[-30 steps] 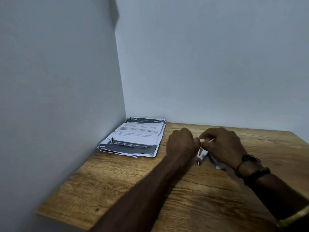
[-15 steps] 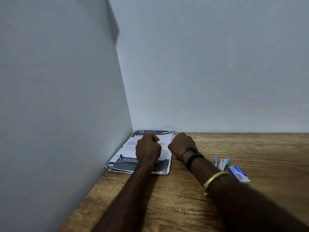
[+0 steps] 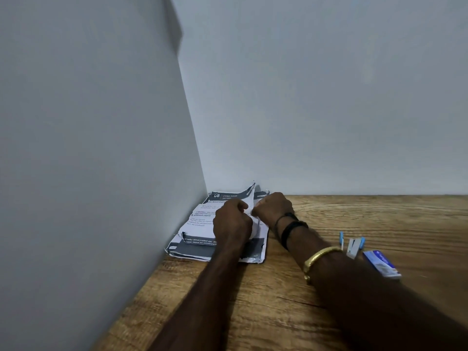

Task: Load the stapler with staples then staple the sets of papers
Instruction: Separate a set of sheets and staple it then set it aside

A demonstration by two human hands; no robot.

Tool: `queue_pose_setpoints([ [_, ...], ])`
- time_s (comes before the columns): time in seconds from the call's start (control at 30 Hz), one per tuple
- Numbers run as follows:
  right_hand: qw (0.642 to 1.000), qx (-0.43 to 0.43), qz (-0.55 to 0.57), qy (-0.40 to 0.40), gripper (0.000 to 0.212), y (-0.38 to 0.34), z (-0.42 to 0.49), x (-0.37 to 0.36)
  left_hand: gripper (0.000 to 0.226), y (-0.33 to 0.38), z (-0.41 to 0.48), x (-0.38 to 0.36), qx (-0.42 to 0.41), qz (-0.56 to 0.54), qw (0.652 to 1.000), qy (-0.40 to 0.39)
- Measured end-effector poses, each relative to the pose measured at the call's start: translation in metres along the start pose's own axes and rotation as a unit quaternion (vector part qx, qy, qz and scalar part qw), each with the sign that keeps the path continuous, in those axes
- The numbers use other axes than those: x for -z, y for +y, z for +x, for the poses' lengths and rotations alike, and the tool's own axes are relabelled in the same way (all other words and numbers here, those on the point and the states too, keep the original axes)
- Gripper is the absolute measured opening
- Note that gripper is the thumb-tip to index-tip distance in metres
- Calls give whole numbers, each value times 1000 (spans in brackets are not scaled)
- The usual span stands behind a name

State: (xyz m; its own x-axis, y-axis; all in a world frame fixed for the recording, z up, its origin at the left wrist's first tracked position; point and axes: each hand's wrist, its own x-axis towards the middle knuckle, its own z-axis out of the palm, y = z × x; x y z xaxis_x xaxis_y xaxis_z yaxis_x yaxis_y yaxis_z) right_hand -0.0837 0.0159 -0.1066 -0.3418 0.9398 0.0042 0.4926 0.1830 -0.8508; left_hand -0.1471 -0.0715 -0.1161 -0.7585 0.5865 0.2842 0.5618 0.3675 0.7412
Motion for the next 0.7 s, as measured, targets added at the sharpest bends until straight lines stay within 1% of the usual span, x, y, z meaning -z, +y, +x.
queue_pose_setpoints([
  [0.07,999,23,20,11,5,1,-1,-3,35,0,-1,1,-8,-8,1000,11],
  [0.1,999,34,34,24,6,2,-2,-4,36,0,-1,1,-12,-14,1000,21],
  [0.23,988,64,114,85,22,9,-8,2,33,2,-2,5,-55,-37,995,69],
  [0.33,979,90,147,106,34,14,-12,14,27,4,-7,6,-93,-64,989,92],
  [0.47,975,104,154,118,44,25,-19,37,18,15,-16,-2,-129,-73,986,78],
  [0.57,974,108,147,132,44,36,-27,55,16,30,-26,-10,-146,-73,985,64],
  [0.7,972,110,138,158,40,53,-37,85,22,48,-36,-18,-162,-79,982,60],
])
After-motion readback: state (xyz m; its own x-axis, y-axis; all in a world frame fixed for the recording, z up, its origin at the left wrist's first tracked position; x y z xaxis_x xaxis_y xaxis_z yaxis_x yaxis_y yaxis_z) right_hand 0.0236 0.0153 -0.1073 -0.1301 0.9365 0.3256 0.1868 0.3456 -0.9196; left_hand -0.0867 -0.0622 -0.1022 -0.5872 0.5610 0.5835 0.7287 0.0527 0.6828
